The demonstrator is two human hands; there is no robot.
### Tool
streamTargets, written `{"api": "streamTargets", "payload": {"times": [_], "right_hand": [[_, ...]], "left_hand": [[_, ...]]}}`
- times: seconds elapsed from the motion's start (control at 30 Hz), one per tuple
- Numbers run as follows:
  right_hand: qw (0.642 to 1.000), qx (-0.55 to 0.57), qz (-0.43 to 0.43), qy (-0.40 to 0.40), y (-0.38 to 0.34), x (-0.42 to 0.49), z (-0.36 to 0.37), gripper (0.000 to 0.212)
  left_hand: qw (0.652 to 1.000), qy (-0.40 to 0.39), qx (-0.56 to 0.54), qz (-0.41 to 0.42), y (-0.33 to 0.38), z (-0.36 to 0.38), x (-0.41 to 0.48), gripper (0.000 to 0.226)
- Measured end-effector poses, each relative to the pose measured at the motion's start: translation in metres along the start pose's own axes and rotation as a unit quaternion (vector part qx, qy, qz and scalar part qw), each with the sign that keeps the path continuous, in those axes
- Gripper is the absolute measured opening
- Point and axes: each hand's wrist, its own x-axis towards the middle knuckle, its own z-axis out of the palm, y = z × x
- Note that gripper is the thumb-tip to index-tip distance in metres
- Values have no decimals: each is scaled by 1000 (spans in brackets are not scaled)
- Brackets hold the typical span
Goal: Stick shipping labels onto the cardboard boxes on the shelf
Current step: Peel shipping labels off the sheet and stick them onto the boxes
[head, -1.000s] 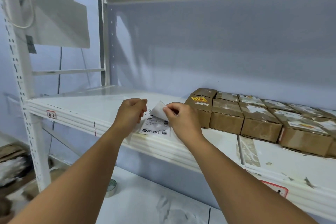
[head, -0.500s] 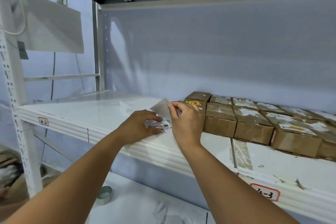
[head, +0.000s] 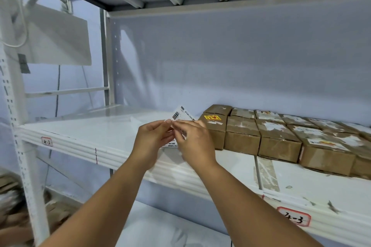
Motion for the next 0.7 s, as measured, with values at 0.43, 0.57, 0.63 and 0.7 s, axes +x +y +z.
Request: {"api": "streamTargets", "payload": {"times": [0.43, 0.57, 0.63, 0.7], "right_hand": [[997, 32, 48, -50, 1, 1, -4, 34], [996, 45, 59, -58, 2, 2, -3, 33], [994, 59, 66, -62, 1, 2, -3, 34], [993, 65, 70, -66, 1, 2, -4, 34]], "left_hand": [[998, -58, -14, -14, -2, -10, 1, 25], [998, -68, -9, -11, -1, -9, 0, 23], [997, -70, -9, -12, 0, -9, -1, 23], [997, -77, -5, -12, 2, -9, -2, 24]]}}
